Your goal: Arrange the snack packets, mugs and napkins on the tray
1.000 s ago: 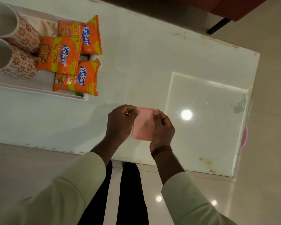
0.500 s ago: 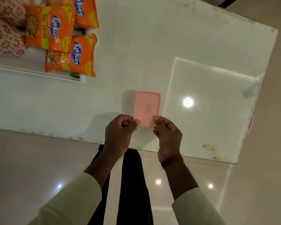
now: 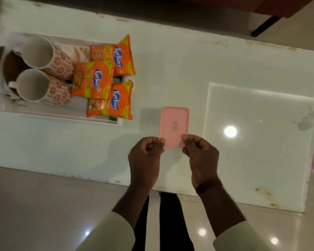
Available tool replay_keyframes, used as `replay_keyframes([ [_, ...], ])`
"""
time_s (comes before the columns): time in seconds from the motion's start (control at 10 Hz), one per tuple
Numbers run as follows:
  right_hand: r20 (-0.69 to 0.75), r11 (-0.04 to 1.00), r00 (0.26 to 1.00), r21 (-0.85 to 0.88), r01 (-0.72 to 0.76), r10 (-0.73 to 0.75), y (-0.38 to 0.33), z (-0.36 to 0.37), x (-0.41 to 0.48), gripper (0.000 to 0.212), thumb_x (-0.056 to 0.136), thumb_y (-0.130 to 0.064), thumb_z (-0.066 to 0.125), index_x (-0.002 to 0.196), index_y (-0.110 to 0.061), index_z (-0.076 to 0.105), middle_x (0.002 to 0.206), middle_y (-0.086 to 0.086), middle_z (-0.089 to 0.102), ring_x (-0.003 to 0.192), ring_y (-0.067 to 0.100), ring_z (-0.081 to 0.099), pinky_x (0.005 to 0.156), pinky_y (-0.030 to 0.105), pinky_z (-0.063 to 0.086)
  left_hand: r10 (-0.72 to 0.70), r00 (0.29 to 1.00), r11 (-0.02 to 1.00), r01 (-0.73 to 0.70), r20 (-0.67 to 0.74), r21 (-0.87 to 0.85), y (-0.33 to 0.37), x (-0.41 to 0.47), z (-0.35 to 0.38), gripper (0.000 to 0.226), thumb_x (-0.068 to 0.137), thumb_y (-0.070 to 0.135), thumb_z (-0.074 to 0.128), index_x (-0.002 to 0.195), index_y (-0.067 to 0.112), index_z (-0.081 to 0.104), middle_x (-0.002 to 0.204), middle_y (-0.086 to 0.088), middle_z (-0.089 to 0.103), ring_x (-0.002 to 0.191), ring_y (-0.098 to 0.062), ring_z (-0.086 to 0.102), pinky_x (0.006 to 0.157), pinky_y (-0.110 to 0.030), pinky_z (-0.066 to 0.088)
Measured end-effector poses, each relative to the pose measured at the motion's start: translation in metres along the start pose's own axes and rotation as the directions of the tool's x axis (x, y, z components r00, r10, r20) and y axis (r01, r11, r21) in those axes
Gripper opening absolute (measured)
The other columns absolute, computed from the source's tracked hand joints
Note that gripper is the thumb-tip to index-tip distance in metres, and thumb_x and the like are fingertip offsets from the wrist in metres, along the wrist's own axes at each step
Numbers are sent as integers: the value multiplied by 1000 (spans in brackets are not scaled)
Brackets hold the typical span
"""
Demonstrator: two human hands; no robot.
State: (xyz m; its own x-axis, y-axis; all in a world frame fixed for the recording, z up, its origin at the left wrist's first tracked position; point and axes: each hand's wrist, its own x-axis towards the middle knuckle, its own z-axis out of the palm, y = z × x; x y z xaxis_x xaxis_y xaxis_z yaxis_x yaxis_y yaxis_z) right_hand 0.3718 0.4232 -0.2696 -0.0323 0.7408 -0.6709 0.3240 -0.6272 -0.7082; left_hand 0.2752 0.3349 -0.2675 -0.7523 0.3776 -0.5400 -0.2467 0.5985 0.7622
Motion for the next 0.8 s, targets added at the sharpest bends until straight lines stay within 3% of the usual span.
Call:
replay_keyframes([
  [0.1,24,1000,1000,27,-6,5,-11,26,6,10,83,-21,77,74,-26,76,70,-6,74,60,3,63,68,24,58,18,997,999,-16,-73,30,9,18,-7,3,90,31,68,87,29,67,77,16,71,73,-7,71,74,-31,59],
  [0.3,38,999,999,10,-37,37,-10,58,11,4,83,-21,77,79,-22,76,70,-5,74,61,6,63,72,31,60,17,987,993,2,-163,120,5,41,-14,14,93,31,63,96,19,70,81,12,69,75,-8,69,75,-26,57],
  [0.4,15,999,999,-21,-42,42,-4,63,11,5,82,-21,77,78,-22,76,72,-1,74,63,9,63,72,36,60,28,990,977,2,-140,211,1,48,-17,23,94,34,62,100,15,71,87,5,72,78,-11,69,71,-21,52],
  [0.5,-24,998,999,-33,-48,48,-1,66,11,6,81,-22,78,76,-22,76,69,-2,74,62,10,64,69,35,60,16,993,971,12,-117,240,-2,52,-18,23,93,36,62,101,16,71,85,8,70,69,-4,68,62,-10,42],
  [0.6,-58,998,996,-29,-63,62,-3,68,8,6,80,-24,79,76,-21,76,68,-3,74,62,11,65,69,35,61,13,996,970,10,-93,243,1,51,-21,21,92,36,64,99,17,70,84,8,70,63,0,66,59,-9,41],
  [0.7,-57,995,994,-30,-91,89,-9,69,6,7,79,-25,80,75,-21,75,69,-3,74,64,13,66,75,38,62,35,997,968,-18,-65,251,5,53,-26,22,92,37,65,97,17,71,83,6,73,63,0,66,60,-12,45],
  [0.8,-44,989,990,-57,-138,135,-17,66,-2,15,77,-28,82,80,-16,74,75,0,74,70,16,67,83,44,60,62,997,944,-48,-35,325,9,50,-37,34,90,43,64,100,12,72,88,2,75,75,-10,69,76,-30,57],
])
